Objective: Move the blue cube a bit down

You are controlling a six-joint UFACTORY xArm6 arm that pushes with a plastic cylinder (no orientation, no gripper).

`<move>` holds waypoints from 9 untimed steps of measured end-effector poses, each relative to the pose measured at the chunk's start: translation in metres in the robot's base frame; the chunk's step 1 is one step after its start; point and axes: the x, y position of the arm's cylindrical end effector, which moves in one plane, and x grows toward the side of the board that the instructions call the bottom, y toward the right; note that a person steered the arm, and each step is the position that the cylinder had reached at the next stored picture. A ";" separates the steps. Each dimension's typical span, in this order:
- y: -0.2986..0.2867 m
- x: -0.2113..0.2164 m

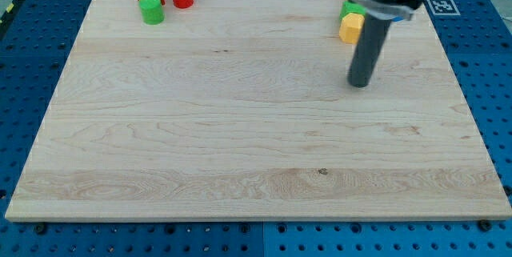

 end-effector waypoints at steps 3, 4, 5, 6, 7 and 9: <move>0.117 -0.091; 0.140 -0.128; 0.146 -0.179; 0.136 -0.216; 0.096 -0.217; 0.078 -0.187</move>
